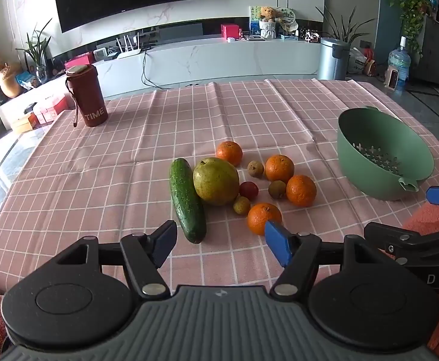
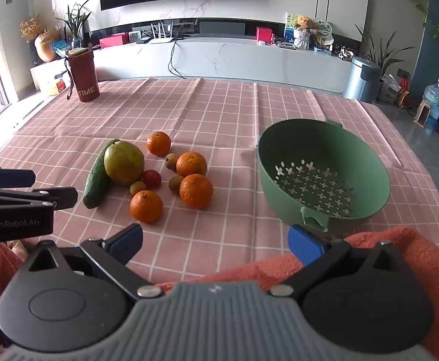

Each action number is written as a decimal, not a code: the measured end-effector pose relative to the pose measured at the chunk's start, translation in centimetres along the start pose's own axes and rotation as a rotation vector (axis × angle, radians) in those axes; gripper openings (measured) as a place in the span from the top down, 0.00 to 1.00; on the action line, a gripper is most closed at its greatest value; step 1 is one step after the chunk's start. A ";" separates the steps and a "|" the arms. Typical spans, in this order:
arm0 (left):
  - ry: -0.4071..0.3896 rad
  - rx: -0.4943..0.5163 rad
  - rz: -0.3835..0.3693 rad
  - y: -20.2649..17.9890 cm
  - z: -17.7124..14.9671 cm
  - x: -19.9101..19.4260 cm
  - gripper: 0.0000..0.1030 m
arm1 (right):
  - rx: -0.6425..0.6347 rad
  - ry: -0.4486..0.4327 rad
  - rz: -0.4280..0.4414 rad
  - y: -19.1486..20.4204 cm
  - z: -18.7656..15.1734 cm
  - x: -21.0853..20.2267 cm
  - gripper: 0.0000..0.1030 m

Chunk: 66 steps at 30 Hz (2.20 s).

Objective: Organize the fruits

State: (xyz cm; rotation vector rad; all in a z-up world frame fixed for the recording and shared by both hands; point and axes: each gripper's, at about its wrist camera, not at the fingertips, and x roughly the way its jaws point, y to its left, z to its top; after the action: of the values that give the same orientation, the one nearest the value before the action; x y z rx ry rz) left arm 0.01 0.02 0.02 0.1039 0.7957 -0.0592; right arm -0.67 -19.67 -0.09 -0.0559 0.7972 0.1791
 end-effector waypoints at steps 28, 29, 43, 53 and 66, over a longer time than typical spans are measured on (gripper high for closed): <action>0.001 -0.016 -0.004 0.2 0.1 -0.1 0.24 | 0.000 0.017 0.007 0.5 0.4 0.5 0.04; 0.000 -0.016 -0.004 0.2 0.1 -0.1 0.24 | -0.001 0.017 0.007 0.5 0.4 0.5 0.04; 0.000 -0.019 -0.004 0.4 0.1 -0.1 0.24 | -0.004 0.023 0.003 0.6 0.4 0.6 0.04; 0.002 -0.019 -0.001 0.4 0.1 -0.2 0.24 | 0.002 0.025 0.004 0.5 0.3 0.7 0.04; 0.003 -0.026 -0.001 0.4 0.0 -0.2 0.23 | -0.005 0.033 -0.004 0.7 0.2 0.7 0.04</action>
State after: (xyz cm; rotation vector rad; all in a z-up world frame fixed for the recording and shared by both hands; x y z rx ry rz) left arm -0.10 0.42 0.23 0.0793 0.7994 -0.0499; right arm -0.12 -18.87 -0.45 -0.0649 0.8294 0.1764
